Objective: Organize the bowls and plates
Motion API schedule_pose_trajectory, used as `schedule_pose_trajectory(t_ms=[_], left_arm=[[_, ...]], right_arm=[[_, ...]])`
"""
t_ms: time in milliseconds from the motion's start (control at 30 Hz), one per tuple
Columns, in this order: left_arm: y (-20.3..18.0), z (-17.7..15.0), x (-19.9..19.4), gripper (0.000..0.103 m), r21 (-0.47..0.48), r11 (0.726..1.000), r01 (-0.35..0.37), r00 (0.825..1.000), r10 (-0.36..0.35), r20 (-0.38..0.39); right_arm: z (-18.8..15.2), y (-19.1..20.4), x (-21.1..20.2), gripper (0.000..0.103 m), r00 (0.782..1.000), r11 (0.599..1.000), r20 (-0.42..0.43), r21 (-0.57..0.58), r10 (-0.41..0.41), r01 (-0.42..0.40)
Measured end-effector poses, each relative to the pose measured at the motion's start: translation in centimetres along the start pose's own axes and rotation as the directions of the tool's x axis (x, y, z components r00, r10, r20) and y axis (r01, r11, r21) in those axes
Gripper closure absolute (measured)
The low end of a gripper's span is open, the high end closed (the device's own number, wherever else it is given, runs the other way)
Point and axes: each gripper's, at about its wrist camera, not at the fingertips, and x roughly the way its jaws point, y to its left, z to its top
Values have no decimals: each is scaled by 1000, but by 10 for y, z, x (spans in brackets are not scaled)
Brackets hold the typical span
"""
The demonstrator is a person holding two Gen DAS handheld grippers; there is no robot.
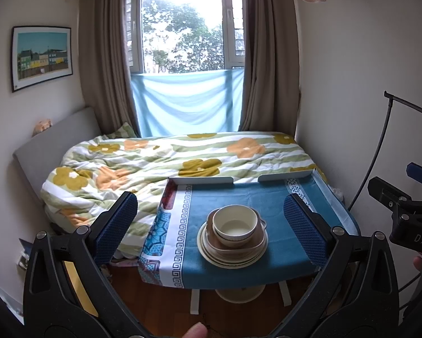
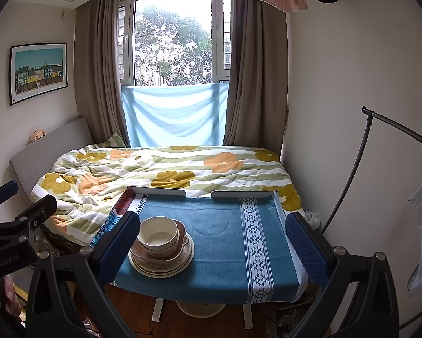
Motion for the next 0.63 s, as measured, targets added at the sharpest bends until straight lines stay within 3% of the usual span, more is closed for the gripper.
schedule_pose_trajectory(t_ms=[133,633], left_arm=[[0,-2,0,0,19,999,-32,999,32,10],[6,0,11,0,18,999,-42,999,42,14]], right_arm=[[0,0,0,1,1000,1000,-1,0,1,-1],[1,3,8,1,1000,1000,-11,7,9,-9]])
